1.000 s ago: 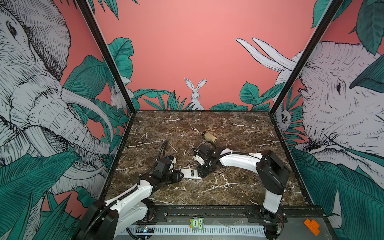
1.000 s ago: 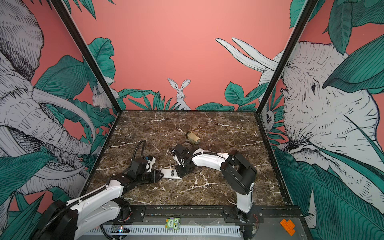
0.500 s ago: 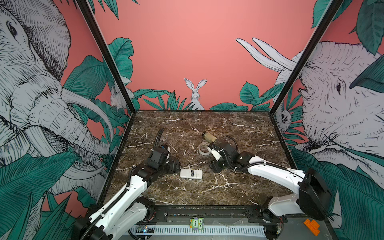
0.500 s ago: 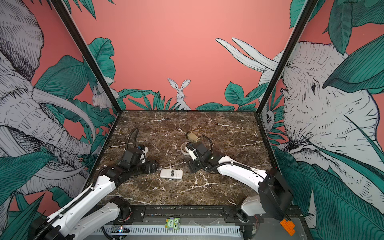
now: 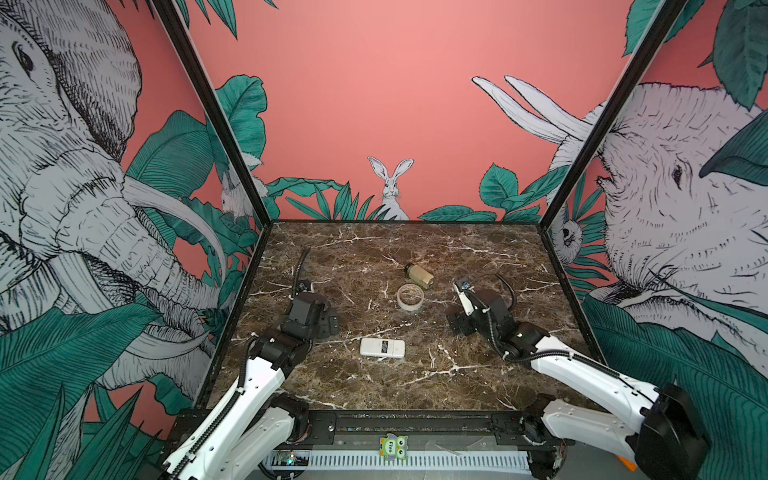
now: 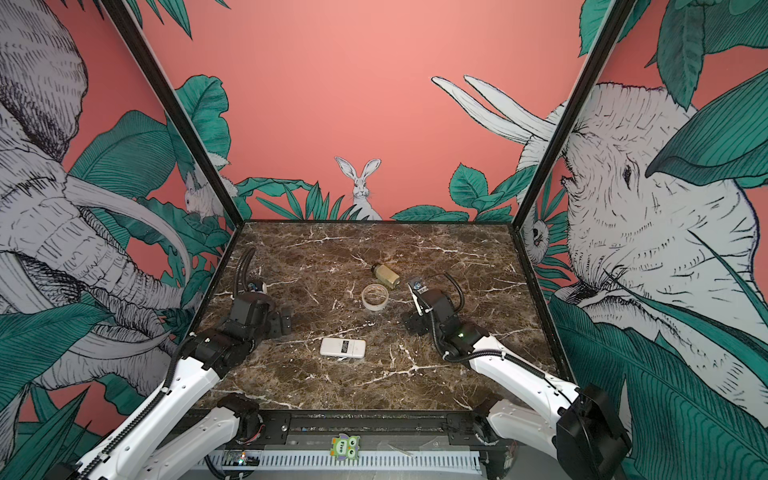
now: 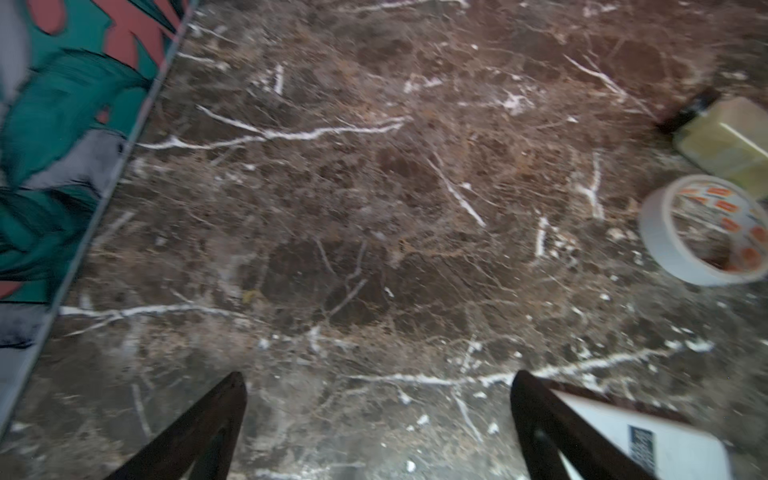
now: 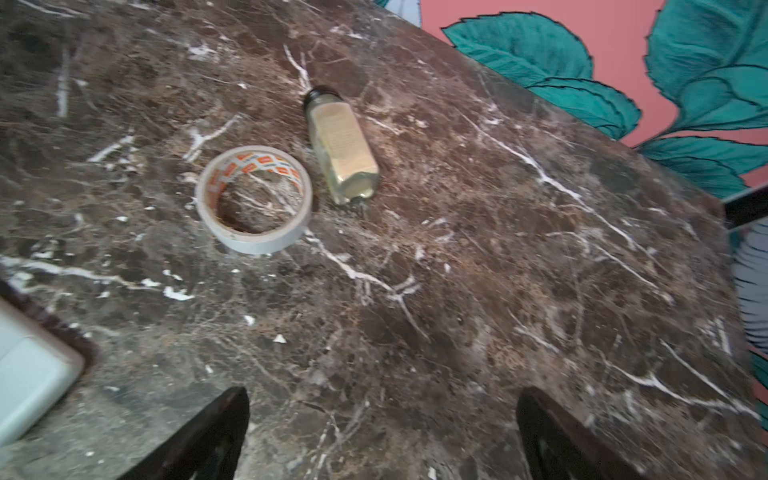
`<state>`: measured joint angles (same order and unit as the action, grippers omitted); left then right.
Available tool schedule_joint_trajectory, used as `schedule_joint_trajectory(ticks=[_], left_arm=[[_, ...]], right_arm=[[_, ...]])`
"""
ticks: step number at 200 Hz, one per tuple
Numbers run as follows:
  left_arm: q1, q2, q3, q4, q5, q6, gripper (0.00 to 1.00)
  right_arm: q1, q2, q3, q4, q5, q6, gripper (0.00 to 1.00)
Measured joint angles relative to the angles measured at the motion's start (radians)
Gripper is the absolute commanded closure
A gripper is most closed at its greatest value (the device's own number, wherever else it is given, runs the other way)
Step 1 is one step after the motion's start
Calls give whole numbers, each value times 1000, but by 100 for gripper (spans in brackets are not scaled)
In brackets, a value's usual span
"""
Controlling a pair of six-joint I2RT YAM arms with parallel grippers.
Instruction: Load the batteries into the remote control
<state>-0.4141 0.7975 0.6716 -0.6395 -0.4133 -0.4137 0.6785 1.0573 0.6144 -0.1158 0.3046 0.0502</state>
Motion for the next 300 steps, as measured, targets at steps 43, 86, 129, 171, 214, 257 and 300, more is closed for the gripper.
schedule_joint_trajectory(ticks=[43,86,129,171,214,257,300], left_arm=[[93,44,-81,114,-204,49,1],[161,155,-141,302,-306,121,1],[186,261,-184,581,-299,270,1],[227,347,-323,922,-187,386,1],[233,483,-329,1178,-73,472,0],[234,657,-327,1438,32,541,0],[278,743,-322,1537,121,554,0]], right_arm=[[-18,-183,-117,140,176,-30,1],[-107,-240,-245,355,321,-63,1],[-204,-94,-277,503,373,-74,1],[-275,50,-352,722,313,-142,1],[-325,277,-306,863,260,-194,1],[-344,420,-296,1041,265,-246,1],[-391,503,-305,1167,279,-248,1]])
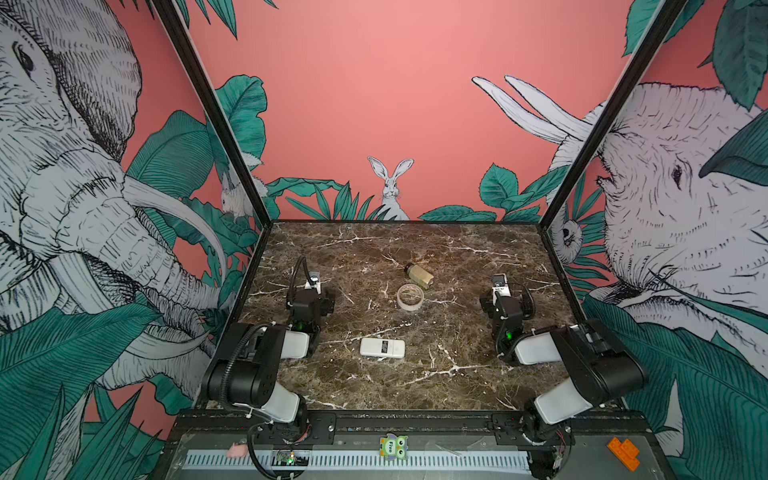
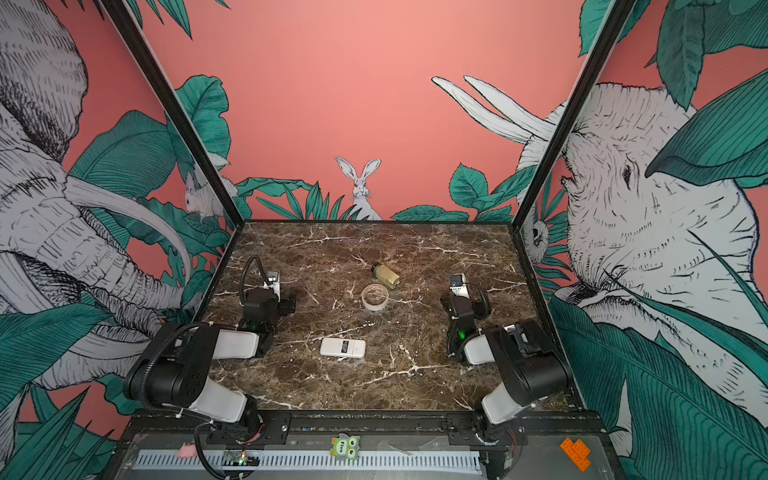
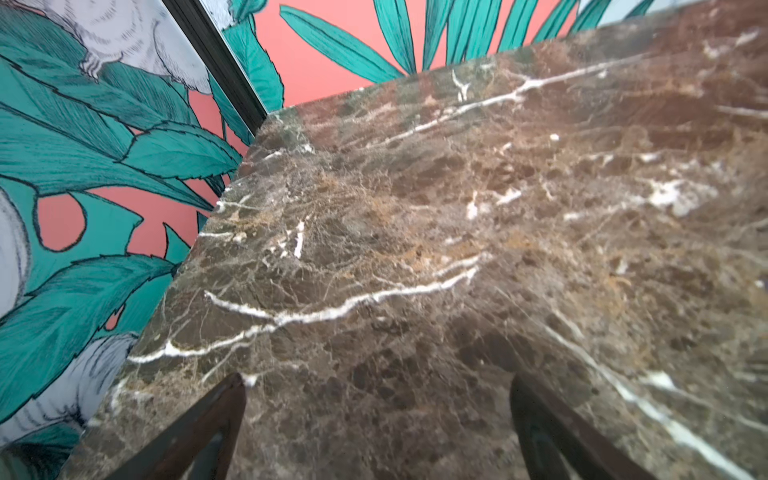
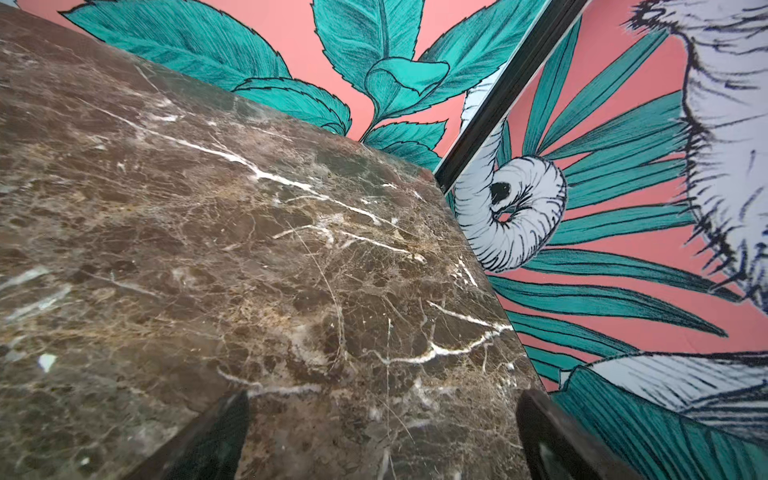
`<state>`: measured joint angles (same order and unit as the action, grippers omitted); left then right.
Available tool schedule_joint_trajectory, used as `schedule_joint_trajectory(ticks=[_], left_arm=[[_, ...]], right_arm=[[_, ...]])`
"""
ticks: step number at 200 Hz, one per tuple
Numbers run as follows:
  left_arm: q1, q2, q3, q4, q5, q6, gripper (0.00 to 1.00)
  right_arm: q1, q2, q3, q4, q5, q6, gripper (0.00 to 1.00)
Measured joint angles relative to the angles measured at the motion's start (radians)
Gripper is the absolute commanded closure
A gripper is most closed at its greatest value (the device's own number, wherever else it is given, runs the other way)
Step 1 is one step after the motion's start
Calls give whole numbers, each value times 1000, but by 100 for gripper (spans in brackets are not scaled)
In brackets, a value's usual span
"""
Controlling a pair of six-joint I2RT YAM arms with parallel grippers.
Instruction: Load the batteries into the remote control
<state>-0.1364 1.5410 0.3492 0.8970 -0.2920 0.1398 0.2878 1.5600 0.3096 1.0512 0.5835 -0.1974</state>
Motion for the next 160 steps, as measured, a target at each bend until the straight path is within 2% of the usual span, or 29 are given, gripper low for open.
schedule_joint_trajectory(ticks=[27,50,80,160], left_arm=[[20,27,17,13,24,-8,0],[21,28,20,14,34,-13,0],[21,28,23,19,42,-15,0],[22,28,23,20,46,-16,0]], right_arm=[[-116,-28,46,-99,-85,86,1],[-204,-18,62,-93,-149,149,1],[-206,-16,61,-116,-201,180,1],[-203,-16,56,-114,-233,194,1]])
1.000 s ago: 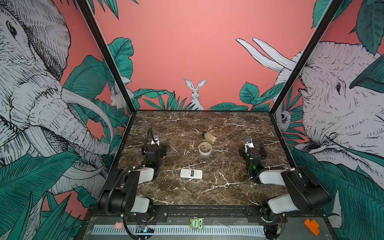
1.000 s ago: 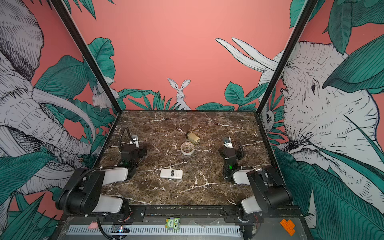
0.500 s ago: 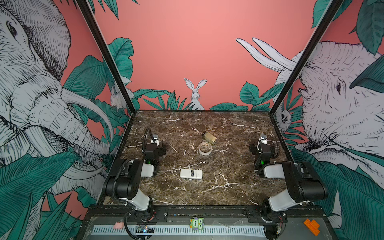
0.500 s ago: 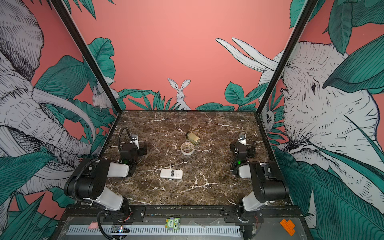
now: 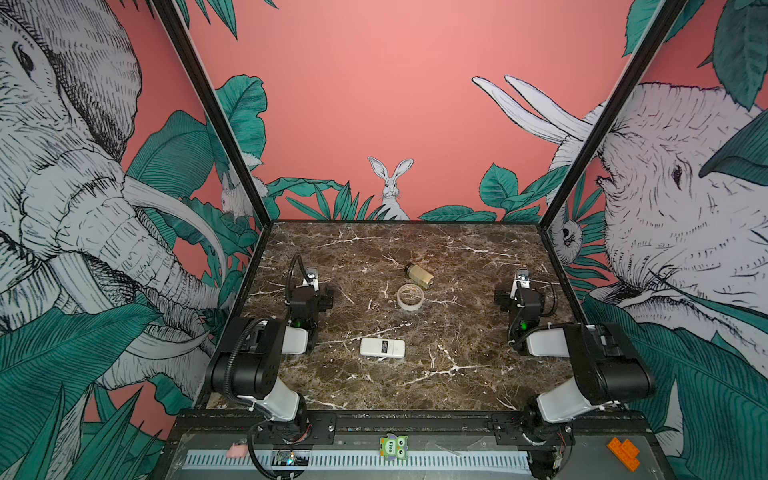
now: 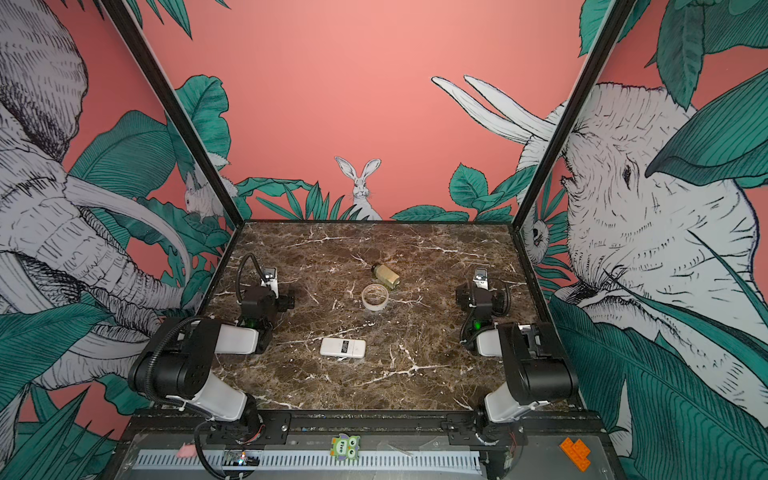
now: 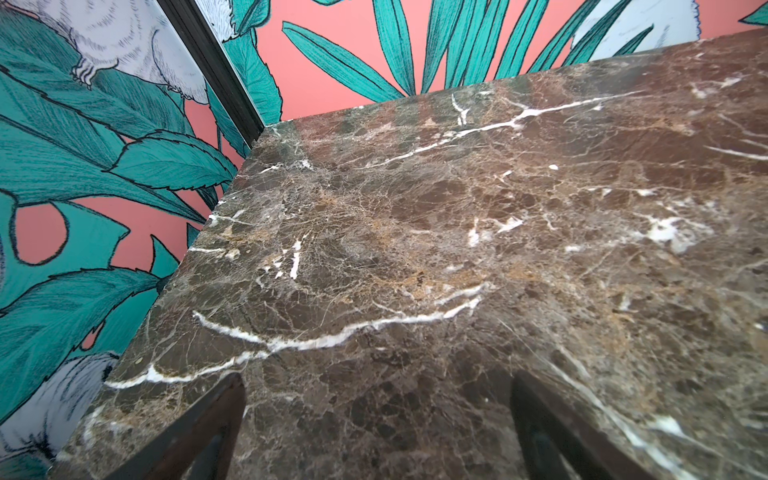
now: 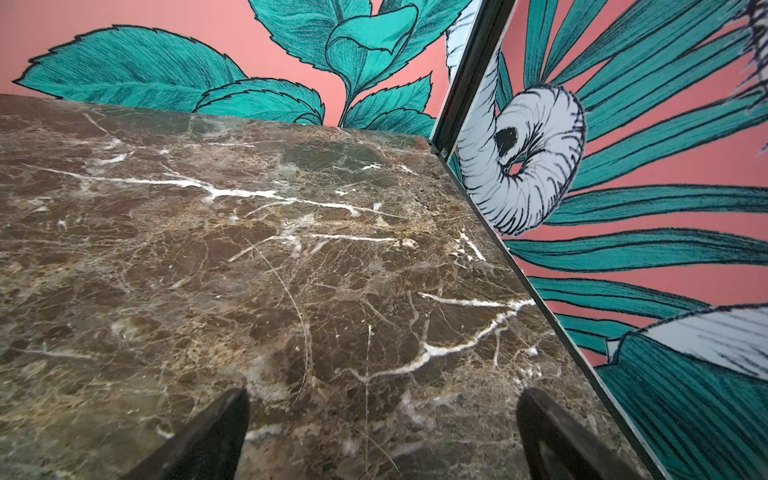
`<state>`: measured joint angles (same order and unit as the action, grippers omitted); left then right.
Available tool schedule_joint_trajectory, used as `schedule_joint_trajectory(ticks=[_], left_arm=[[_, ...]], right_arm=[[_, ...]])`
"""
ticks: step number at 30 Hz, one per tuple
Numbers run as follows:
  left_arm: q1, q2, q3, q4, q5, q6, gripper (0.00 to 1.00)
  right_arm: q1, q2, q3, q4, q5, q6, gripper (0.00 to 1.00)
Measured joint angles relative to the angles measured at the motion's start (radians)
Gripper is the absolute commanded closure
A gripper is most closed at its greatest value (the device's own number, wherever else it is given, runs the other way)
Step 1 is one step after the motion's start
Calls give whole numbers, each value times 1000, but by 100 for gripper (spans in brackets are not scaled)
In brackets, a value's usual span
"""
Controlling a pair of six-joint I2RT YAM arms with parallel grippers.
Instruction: Load the batteries into the remote control
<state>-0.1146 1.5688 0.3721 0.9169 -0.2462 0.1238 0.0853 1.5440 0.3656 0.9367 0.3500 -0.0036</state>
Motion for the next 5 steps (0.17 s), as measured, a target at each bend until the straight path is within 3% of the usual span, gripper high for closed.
schedule_joint_trajectory(ticks=[5], left_arm=[[0,0,0,0,0,0,0]], right_arm=[[-9,0,0,-14,-31,3,1]])
